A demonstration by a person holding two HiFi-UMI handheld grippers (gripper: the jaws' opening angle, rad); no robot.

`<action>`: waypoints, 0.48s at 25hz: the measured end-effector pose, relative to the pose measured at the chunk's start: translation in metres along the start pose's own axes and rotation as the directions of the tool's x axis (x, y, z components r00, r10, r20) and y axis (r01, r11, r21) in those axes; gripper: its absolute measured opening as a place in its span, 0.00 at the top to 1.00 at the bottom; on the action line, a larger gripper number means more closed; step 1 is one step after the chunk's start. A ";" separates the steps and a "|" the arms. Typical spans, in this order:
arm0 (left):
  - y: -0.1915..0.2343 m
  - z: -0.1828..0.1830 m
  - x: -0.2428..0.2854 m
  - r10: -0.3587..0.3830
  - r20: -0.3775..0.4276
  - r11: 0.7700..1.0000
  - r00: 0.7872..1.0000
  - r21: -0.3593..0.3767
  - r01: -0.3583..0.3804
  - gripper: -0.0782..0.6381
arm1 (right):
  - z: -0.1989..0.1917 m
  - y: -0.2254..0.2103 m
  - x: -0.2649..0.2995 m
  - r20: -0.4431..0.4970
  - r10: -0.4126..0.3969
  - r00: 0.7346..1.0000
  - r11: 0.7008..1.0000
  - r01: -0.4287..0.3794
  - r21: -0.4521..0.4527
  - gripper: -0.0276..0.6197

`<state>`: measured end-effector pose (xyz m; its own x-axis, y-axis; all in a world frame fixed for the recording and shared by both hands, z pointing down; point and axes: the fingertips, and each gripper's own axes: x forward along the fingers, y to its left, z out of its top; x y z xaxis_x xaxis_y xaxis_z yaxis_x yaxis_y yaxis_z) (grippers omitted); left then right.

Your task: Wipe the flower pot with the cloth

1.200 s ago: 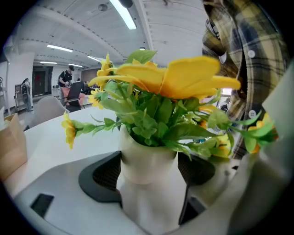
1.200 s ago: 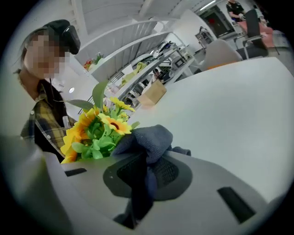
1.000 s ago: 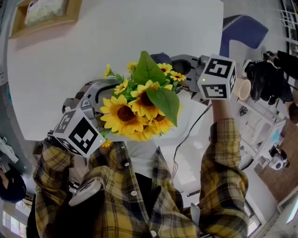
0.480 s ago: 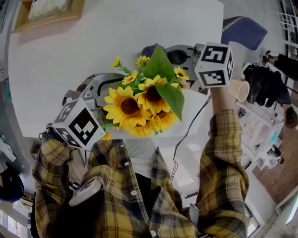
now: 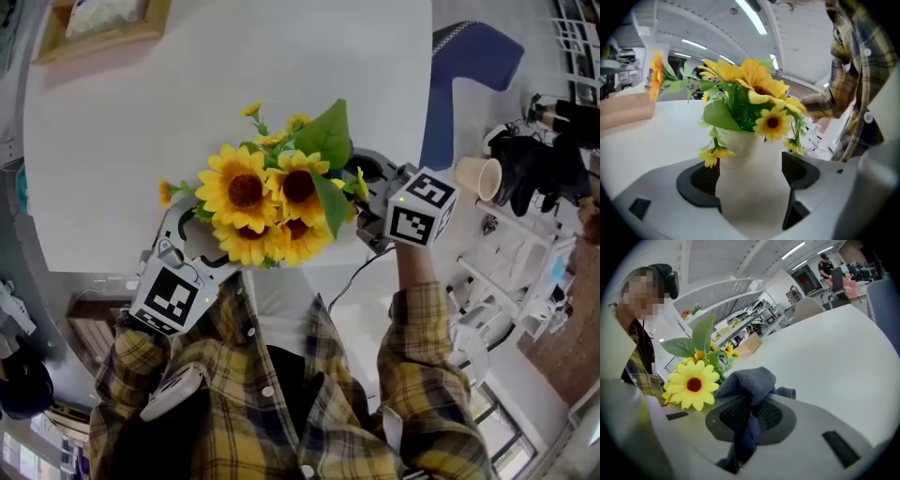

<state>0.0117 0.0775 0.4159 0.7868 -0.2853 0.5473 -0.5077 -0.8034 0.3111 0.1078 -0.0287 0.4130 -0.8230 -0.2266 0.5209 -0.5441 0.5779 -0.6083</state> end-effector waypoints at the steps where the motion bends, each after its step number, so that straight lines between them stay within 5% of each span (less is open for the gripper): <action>1: -0.003 0.004 -0.001 0.022 0.038 0.999 0.999 -0.045 -0.021 0.33 | -0.008 0.005 -0.005 0.027 -0.021 0.999 1.000 0.021 0.019 0.91; 5: -0.009 0.015 -0.021 0.133 0.163 0.981 0.978 -0.165 -0.106 0.32 | -0.037 0.041 -0.011 0.119 -0.135 0.984 0.990 0.128 0.065 0.91; 12: 0.002 0.019 -0.023 0.232 0.185 0.965 0.955 -0.170 -0.201 0.28 | -0.064 0.067 -0.002 0.214 -0.273 0.938 0.946 0.222 0.236 0.91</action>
<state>-0.0007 0.0729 0.3889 0.6985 -0.5554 0.4512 -0.7079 -0.6286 0.3222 0.0833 0.0602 0.4099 -0.6580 -0.5385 0.5264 -0.7358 0.3113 -0.6014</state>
